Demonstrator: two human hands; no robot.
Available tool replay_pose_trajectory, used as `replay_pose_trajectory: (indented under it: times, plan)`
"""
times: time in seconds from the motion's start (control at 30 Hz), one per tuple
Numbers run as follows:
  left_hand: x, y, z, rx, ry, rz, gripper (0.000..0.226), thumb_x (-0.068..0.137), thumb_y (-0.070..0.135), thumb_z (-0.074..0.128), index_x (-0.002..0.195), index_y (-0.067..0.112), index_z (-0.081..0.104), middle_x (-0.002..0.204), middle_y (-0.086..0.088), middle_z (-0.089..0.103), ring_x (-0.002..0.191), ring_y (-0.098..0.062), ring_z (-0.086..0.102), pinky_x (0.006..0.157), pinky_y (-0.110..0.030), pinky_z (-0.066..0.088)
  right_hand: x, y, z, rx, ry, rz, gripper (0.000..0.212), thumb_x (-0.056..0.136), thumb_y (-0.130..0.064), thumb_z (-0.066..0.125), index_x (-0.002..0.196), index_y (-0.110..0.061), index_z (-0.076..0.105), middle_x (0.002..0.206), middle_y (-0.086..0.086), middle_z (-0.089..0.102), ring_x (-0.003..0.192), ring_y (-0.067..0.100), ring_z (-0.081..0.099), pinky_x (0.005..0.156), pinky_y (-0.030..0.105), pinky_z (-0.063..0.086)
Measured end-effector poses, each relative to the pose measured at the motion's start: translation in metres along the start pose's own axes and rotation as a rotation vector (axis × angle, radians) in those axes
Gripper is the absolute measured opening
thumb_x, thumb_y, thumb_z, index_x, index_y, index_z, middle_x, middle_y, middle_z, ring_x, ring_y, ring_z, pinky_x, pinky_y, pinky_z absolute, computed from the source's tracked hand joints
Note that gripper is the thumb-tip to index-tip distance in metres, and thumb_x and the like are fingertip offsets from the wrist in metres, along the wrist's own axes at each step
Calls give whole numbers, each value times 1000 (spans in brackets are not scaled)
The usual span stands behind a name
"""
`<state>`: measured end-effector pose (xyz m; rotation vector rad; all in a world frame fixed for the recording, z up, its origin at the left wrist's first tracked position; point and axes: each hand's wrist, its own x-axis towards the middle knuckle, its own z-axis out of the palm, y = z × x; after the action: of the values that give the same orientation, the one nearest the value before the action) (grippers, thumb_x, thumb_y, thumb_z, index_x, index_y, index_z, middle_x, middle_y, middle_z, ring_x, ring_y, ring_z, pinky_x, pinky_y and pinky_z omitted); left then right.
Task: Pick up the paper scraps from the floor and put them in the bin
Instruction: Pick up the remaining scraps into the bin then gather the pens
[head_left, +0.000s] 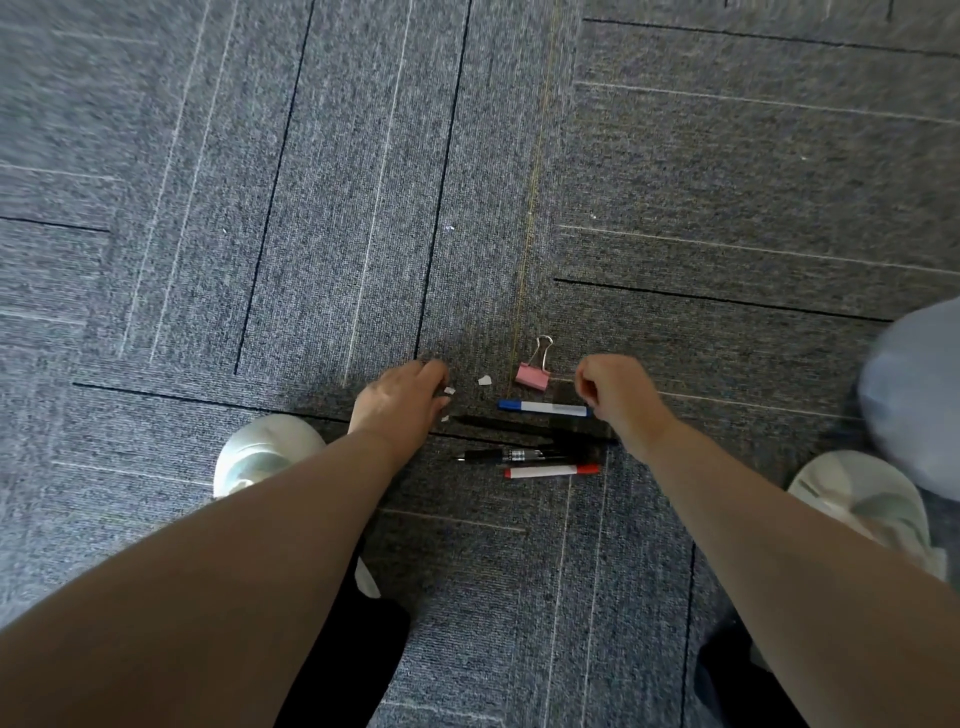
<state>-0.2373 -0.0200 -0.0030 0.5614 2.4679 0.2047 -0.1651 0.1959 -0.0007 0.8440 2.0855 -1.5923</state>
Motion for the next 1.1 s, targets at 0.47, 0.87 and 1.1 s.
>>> replay_pose_trajectory:
  times: [0.47, 0.87, 1.1]
  plan:
    - [-6, -3, 4, -170, 3, -56, 17, 96, 18, 37, 104, 6, 46, 110, -12, 51, 104, -29, 48, 88, -40, 39, 8, -27, 63, -768, -37, -354, 25, 89, -29, 59, 111, -17, 59, 108, 3, 65, 99, 23, 59, 79, 35, 49]
    - [-12, -28, -9, -203, -50, -14, 24, 92, 13, 39, 113, 16, 52, 117, -6, 57, 102, -28, 55, 84, -36, 42, 19, -24, 79, -914, 15, -392, 14, 93, -25, 52, 94, -12, 57, 97, 5, 59, 91, 24, 54, 70, 36, 47]
    - [-14, -24, -4, -113, -71, -8, 16, 96, 14, 32, 104, 15, 45, 101, -11, 61, 86, -31, 56, 73, -37, 41, 19, -19, 72, -887, 49, -393, 16, 90, -28, 56, 96, -13, 57, 97, 3, 60, 93, 21, 53, 69, 31, 41]
